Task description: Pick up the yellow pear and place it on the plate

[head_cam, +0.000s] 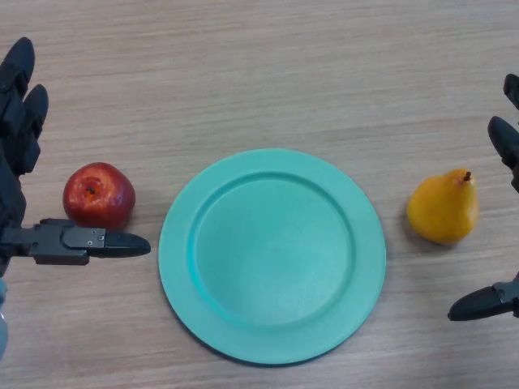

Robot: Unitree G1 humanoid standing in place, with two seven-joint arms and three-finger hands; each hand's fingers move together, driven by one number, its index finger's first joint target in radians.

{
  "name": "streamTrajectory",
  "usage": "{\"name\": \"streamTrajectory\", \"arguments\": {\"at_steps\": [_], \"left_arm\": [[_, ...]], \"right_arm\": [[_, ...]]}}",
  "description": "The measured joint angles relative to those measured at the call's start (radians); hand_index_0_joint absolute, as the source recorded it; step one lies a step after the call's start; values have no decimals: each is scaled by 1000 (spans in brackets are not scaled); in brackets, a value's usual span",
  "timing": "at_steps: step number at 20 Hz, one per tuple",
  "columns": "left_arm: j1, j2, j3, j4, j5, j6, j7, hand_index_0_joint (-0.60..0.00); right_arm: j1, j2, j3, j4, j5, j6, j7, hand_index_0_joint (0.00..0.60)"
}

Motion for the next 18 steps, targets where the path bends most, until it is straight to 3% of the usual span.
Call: {"name": "streamTrajectory", "arguments": {"at_steps": [7, 10, 18], "left_arm": [[14, 0, 0, -19, 5, 0, 0, 0], [23, -3, 0, -20, 12, 0, 0, 0], [18, -5, -8, -20, 6, -1, 0, 0]], "right_arm": [[-2, 0, 0, 3, 0, 0, 0, 0], [-28, -2, 3, 101, -1, -44, -2, 0], [-177, -54, 36, 404, -21, -198, -48, 0]]}}
